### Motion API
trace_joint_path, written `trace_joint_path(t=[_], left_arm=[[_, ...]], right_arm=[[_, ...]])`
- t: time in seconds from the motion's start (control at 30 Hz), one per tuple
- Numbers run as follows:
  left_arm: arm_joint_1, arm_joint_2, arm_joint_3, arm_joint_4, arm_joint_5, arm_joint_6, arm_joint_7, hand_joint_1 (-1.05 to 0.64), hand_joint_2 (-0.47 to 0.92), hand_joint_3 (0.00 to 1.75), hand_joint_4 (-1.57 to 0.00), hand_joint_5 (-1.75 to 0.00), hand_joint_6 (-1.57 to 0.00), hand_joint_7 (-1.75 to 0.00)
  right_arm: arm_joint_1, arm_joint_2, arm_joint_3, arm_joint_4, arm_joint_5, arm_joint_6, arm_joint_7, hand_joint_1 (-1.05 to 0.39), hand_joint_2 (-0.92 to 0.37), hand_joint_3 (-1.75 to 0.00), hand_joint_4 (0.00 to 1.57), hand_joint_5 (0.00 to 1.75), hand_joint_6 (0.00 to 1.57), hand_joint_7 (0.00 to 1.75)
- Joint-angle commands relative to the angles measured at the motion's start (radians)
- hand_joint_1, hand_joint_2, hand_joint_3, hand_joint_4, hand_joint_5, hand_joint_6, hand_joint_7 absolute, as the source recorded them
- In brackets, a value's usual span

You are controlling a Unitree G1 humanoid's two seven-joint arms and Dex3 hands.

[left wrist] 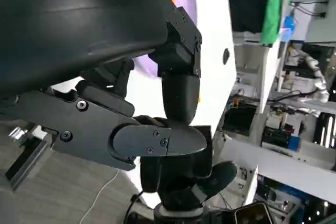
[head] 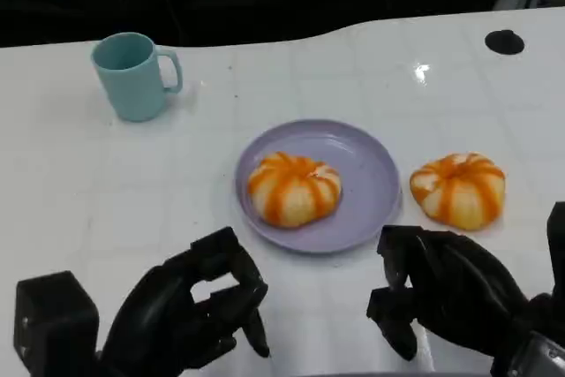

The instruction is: Grasp the bread from the table and place it into the plate.

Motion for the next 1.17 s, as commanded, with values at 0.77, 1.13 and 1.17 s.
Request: trace_joint_path(t=[0.77, 1.13, 1.17], left_arm=[[-0.032, -0.014, 0.041, 0.126, -0.05, 0.0, -0.072, -0.62, 0.92, 0.24, -0.87, -1.75, -0.63, -1.75], [-0.037, -0.027, 0.048, 0.156, -0.049, -0.03, -0.093, -0.63, 0.92, 0.24, -0.89, -1.75, -0.65, -1.75], [-0.037, -0.026, 0.048, 0.158, -0.048, -0.031, -0.094, -0.63, 0.92, 0.25, -0.89, -1.75, -0.65, -1.75]], right_arm=[[-0.029, -0.011, -0.014, 0.05, -0.001, -0.048, 0.024, -0.95, -0.69, -0.74, 1.29, 1.62, 1.1, 1.58], [-0.03, -0.009, -0.01, 0.056, -0.008, -0.053, 0.022, -0.95, -0.69, -0.75, 1.28, 1.63, 1.09, 1.58], [-0.03, -0.011, -0.008, 0.056, -0.013, -0.056, 0.021, -0.95, -0.69, -0.75, 1.28, 1.63, 1.1, 1.58]])
